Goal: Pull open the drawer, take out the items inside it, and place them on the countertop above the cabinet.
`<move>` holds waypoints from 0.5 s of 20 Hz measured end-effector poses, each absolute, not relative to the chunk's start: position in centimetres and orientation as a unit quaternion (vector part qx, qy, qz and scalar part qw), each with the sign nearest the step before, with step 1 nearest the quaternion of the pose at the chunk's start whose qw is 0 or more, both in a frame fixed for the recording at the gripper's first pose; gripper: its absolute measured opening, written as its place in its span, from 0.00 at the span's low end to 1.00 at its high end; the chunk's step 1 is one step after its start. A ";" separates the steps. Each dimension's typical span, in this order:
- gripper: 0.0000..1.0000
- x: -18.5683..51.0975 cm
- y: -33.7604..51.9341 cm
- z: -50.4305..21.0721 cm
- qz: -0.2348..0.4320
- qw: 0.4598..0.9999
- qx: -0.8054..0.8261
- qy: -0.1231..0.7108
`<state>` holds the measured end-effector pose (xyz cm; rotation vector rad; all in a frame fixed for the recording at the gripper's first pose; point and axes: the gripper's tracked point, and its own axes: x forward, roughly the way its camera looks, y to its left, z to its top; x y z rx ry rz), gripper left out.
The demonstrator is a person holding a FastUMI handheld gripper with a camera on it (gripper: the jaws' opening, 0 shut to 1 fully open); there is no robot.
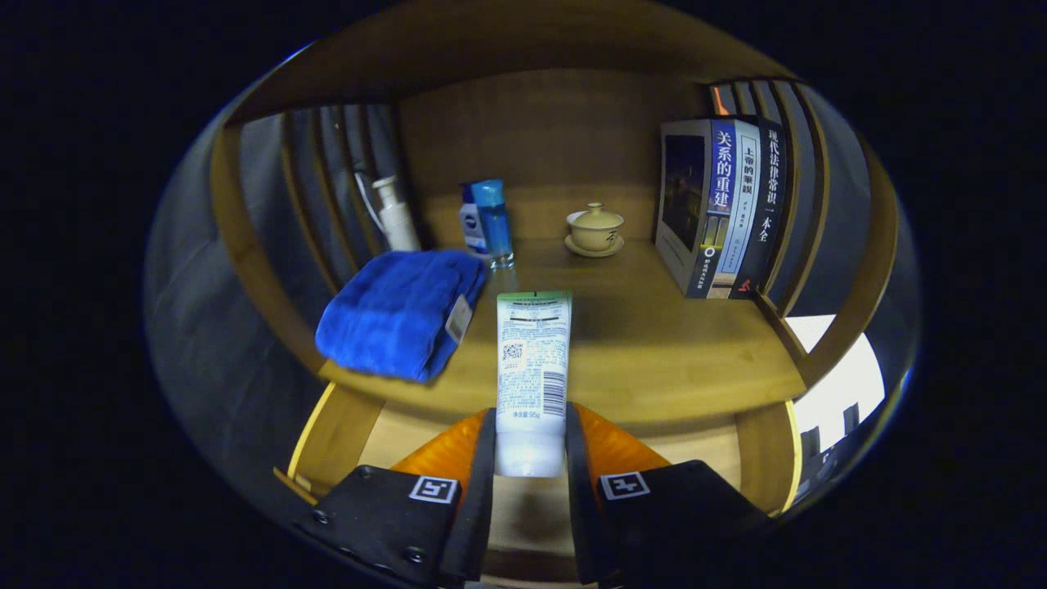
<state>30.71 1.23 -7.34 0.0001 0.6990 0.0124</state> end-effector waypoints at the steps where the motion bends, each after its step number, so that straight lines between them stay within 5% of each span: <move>1: 0.49 32.2 0.8 -7.8 -0.004 0.942 0.003 0.336; 10: 0.51 36.3 -1.2 -11.0 -0.046 0.936 0.000 0.349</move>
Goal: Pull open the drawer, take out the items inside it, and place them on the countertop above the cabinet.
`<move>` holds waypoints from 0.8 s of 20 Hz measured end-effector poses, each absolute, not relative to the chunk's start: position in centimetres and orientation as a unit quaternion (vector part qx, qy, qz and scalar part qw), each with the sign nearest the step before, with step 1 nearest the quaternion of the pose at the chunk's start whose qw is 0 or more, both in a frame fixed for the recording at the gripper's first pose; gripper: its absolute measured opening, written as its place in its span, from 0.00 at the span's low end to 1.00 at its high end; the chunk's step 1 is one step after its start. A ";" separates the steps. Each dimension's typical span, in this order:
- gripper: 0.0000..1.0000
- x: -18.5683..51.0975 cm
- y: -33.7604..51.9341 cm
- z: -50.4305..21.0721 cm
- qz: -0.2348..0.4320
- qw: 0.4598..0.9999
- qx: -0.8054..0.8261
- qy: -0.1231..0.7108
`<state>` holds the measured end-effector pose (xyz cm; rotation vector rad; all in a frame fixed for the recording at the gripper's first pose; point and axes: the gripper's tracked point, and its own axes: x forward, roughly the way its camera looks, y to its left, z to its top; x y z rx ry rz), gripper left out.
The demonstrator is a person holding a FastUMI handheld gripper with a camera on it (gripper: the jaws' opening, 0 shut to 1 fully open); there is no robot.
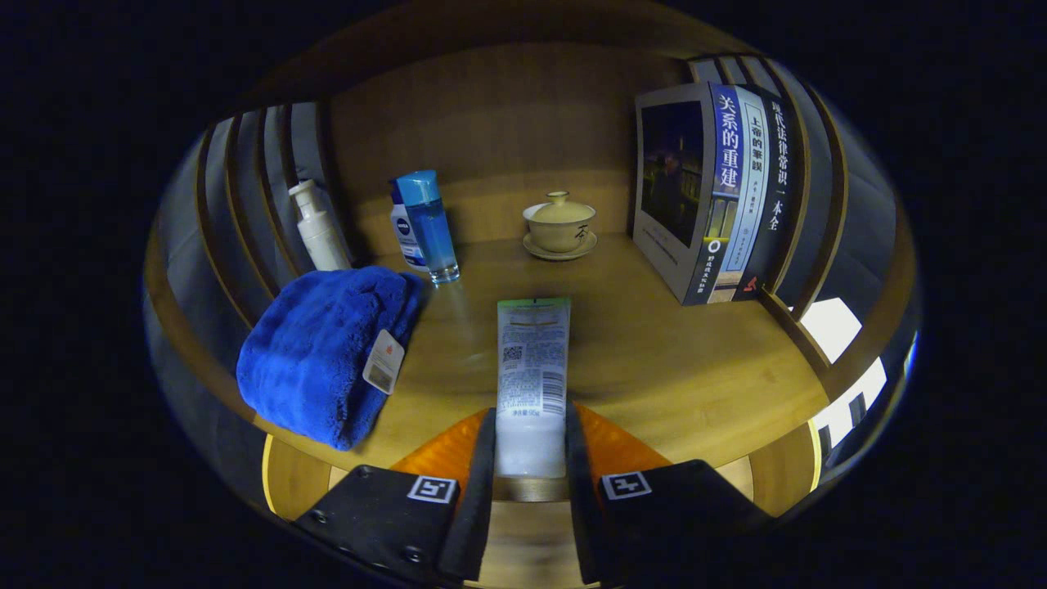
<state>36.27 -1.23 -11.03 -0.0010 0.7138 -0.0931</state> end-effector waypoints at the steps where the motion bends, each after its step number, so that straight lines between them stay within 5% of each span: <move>1: 0.53 36.2 -1.0 -11.0 -0.043 0.937 0.002 0.347; 3: 0.59 36.3 -1.1 -11.0 -0.046 0.939 0.003 0.341; 9: 1.00 36.0 -1.3 -10.2 -0.055 0.943 -0.002 0.328; 16: 0.99 32.5 2.1 -4.7 -0.014 0.969 0.004 0.245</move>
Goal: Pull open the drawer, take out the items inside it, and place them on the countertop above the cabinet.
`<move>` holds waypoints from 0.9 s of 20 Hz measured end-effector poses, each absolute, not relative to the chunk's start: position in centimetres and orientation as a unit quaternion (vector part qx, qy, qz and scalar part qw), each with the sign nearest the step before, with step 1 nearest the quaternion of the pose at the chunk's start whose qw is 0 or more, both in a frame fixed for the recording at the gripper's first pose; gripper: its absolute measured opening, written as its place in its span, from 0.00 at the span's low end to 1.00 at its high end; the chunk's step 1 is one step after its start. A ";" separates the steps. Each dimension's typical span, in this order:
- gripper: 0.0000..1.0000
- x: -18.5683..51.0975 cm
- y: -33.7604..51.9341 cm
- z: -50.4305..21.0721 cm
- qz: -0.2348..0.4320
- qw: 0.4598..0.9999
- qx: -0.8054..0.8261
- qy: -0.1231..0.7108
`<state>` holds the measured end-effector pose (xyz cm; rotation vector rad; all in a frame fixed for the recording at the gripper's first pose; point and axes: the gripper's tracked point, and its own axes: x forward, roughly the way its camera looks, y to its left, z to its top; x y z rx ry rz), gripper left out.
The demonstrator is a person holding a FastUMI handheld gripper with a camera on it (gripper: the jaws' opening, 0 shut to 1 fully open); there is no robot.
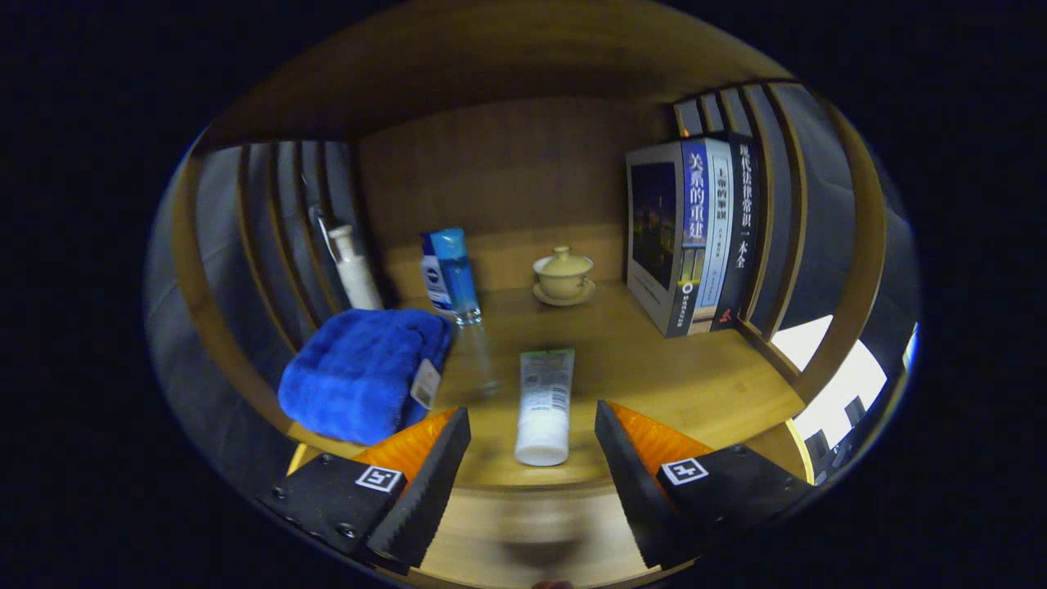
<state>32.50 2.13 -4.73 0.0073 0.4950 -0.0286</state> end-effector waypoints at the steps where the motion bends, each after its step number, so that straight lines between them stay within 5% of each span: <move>1: 0.99 31.5 3.6 -3.8 0.003 0.975 0.001 0.223; 9: 0.99 19.5 12.2 -2.9 0.076 0.989 -0.039 0.120; 18: 0.99 9.5 8.1 -6.6 0.033 0.994 -0.082 0.063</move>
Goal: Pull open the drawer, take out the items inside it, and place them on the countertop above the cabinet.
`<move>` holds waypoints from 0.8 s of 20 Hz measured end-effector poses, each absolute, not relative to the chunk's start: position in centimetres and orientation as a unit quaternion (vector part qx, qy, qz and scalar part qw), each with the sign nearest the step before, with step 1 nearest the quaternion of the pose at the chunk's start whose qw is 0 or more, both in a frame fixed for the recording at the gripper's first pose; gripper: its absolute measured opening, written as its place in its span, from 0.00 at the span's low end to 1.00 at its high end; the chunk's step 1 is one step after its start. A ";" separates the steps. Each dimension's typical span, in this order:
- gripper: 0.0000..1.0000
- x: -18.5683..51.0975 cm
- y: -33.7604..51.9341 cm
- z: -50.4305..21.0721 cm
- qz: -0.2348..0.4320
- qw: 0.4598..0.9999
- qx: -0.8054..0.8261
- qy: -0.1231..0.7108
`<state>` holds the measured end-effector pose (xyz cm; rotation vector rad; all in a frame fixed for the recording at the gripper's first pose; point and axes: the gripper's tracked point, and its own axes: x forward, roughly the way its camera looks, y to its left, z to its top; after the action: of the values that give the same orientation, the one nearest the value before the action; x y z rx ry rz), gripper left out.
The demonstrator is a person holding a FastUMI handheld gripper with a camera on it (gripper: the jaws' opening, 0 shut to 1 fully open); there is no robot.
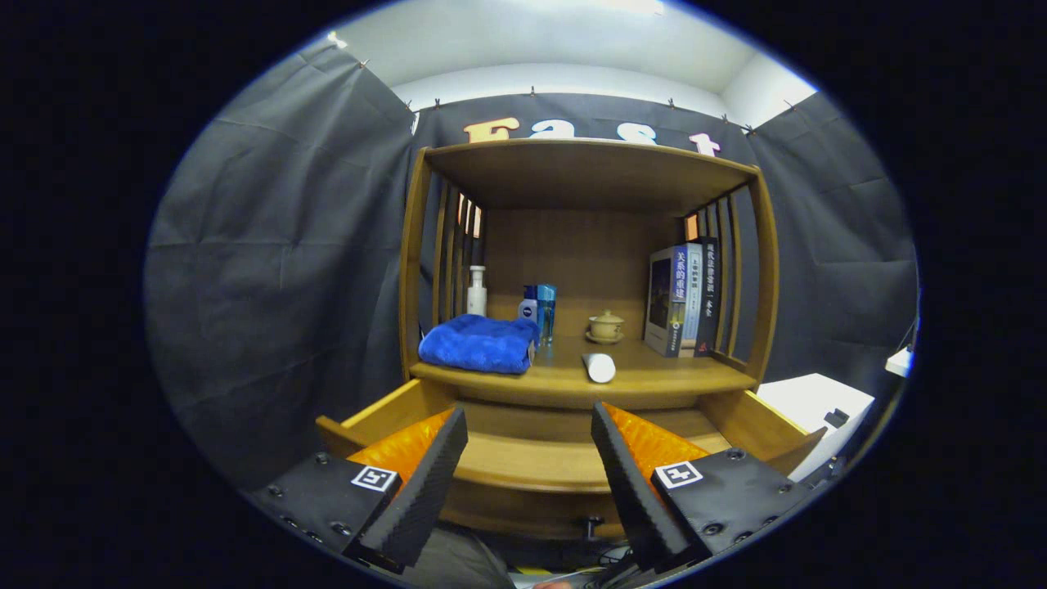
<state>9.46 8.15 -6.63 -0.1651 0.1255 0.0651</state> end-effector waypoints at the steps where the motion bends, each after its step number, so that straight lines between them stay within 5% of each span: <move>1: 0.99 8.7 7.5 -7.1 0.025 0.994 -0.086 0.058; 16: 0.99 8.7 1.4 -15.4 -0.046 0.989 -0.105 0.093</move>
<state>8.66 1.40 -15.43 -0.2098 0.1857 -0.0915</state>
